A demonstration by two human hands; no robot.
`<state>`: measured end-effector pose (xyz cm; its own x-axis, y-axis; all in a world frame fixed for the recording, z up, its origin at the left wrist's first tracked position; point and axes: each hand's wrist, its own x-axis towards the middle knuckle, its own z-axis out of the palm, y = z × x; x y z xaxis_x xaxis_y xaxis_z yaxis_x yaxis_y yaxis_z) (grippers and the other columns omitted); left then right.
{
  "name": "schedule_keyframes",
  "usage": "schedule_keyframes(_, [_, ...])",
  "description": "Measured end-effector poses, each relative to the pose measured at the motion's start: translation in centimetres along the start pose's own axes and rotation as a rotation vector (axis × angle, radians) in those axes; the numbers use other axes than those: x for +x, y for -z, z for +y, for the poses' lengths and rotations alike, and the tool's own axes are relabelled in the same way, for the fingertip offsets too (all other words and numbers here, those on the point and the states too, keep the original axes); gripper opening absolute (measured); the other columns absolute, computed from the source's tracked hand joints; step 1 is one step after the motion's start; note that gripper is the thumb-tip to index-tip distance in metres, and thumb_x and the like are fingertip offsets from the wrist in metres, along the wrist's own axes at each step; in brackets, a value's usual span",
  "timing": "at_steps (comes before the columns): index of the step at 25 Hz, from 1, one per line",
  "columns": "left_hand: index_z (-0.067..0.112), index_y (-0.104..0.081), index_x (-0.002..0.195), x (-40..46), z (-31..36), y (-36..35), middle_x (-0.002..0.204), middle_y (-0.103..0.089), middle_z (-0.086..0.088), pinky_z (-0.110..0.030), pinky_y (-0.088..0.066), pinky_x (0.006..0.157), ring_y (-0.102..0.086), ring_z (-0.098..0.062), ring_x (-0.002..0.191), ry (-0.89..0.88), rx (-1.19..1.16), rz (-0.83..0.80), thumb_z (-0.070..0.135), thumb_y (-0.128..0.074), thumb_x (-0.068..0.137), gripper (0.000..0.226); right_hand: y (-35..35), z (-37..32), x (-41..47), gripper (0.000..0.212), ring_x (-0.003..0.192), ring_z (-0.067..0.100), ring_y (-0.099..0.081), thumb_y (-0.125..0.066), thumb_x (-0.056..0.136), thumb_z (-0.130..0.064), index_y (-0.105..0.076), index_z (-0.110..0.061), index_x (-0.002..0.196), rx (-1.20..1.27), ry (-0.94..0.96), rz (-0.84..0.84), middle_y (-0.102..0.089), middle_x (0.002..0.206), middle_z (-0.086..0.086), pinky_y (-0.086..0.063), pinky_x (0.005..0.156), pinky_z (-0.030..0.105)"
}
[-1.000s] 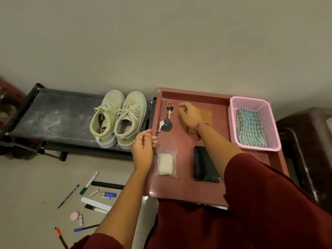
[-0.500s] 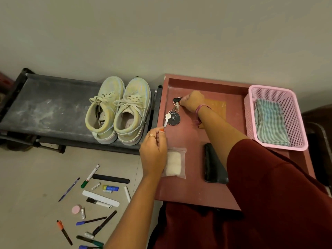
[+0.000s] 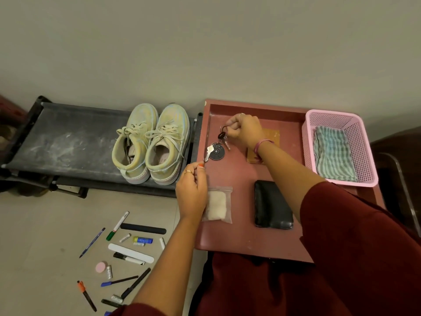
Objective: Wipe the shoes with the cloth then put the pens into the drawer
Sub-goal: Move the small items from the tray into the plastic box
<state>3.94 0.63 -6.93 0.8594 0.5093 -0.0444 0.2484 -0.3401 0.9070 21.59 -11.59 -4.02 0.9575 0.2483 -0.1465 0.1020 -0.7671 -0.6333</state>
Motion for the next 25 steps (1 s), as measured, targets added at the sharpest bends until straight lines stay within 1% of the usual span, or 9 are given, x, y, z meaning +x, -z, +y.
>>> schedule_keyframes(3, [0.019, -0.064, 0.106, 0.1, -0.2, 0.0, 0.087, -0.068, 0.0, -0.036, -0.052, 0.078, -0.063, -0.017, 0.084, 0.034, -0.01, -0.006, 0.023, -0.045, 0.1, 0.021, 2.1, -1.2, -0.8, 0.033, 0.083, 0.01, -0.062, -0.063, 0.084, -0.006, -0.062, -0.003, 0.118, -0.108, 0.152, -0.115, -0.073, 0.094, 0.008, -0.047, 0.093, 0.024])
schedule_keyframes(5, [0.017, -0.064, 0.108, -0.2, -0.1, 0.2, 0.089, -0.068, -0.002, -0.036, -0.052, 0.079, -0.064, -0.017, 0.086, 0.017, -0.007, -0.01, 0.023, -0.045, 0.1, 0.022, 3.5, -2.2, -1.6, 0.036, 0.094, 0.015, -0.066, -0.062, 0.087, -0.006, -0.059, -0.004, 0.124, -0.214, 0.252, -0.167, -0.071, 0.105, 0.009, -0.046, 0.098, 0.027])
schedule_keyframes(8, [0.013, -0.064, 0.108, -0.6, 0.0, 0.6, 0.094, -0.069, -0.004, -0.035, -0.051, 0.083, -0.064, -0.02, 0.091, 0.022, 0.006, -0.029, 0.02, -0.045, 0.1, 0.022, 5.1, -3.7, -2.8, 0.028, 0.106, 0.021, -0.063, -0.058, 0.091, -0.007, -0.064, -0.003, 0.118, -0.364, 0.387, -0.197, -0.067, 0.115, 0.011, -0.045, 0.097, 0.028])
schedule_keyframes(11, [0.014, -0.063, 0.11, -1.0, 0.8, 1.1, 0.098, -0.069, -0.004, -0.037, -0.051, 0.088, -0.064, -0.018, 0.094, 0.081, -0.067, -0.079, 0.02, -0.046, 0.099, 0.021, 7.1, -5.3, -4.8, 0.025, 0.105, 0.022, -0.062, -0.055, 0.093, -0.005, -0.067, -0.005, 0.114, -0.418, 0.437, -0.177, -0.067, 0.114, 0.011, -0.043, 0.091, 0.024])
schedule_keyframes(16, [0.015, -0.062, 0.111, -2.6, 2.7, 3.1, 0.093, -0.068, 0.002, -0.033, -0.051, 0.085, -0.063, -0.014, 0.088, 0.11, -0.129, -0.104, 0.02, -0.045, 0.1, 0.021, 11.5, -7.3, -7.6, 0.021, 0.099, 0.023, -0.06, -0.05, 0.095, -0.011, -0.068, -0.002, 0.104, -0.439, 0.333, -0.126, -0.066, 0.108, 0.013, -0.041, 0.079, 0.023])
schedule_keyframes(19, [0.022, -0.061, 0.105, -3.7, 4.5, 4.6, 0.091, -0.069, 0.004, -0.033, -0.048, 0.074, -0.057, -0.011, 0.07, 0.082, -0.166, -0.079, 0.02, -0.046, 0.099, 0.016, 14.9, -8.7, -10.0, 0.02, 0.096, 0.023, -0.061, -0.052, 0.094, -0.011, -0.069, -0.002, 0.099, -0.445, 0.301, -0.116, -0.068, 0.105, 0.01, -0.044, 0.077, 0.026])
schedule_keyframes(20, [0.023, -0.061, 0.105, -4.1, 5.1, 5.0, 0.091, -0.07, 0.004, -0.035, -0.048, 0.075, -0.056, -0.011, 0.07, 0.074, -0.173, -0.076, 0.021, -0.046, 0.099, 0.016, 16.0, -9.1, -11.0, 0.02, 0.093, 0.022, -0.061, -0.052, 0.093, -0.011, -0.07, -0.002, 0.099, -0.433, 0.298, -0.11, -0.069, 0.103, 0.009, -0.044, 0.077, 0.026])
schedule_keyframes(22, [0.026, -0.061, 0.101, -5.0, 6.2, 5.8, 0.092, -0.07, 0.004, -0.041, -0.052, 0.086, -0.063, -0.016, 0.085, 0.055, -0.201, -0.07, 0.023, -0.047, 0.098, 0.015, 18.0, -9.4, -13.0, 0.019, 0.082, 0.016, -0.06, -0.055, 0.093, -0.014, -0.069, -0.002, 0.097, -0.308, 0.263, -0.098, -0.068, 0.096, 0.007, -0.045, 0.075, 0.025])
schedule_keyframes(25, [0.034, -0.061, 0.093, -6.6, 8.3, 6.6, 0.094, -0.07, 0.002, -0.046, -0.051, 0.091, -0.065, -0.02, 0.096, 0.028, -0.236, -0.069, 0.026, -0.047, 0.097, 0.016, 20.8, -9.0, -16.6, 0.026, 0.075, 0.007, -0.063, -0.058, 0.093, -0.022, -0.066, 0.002, 0.096, 0.172, 0.126, -0.119, -0.065, 0.086, 0.004, -0.052, 0.07, 0.024])
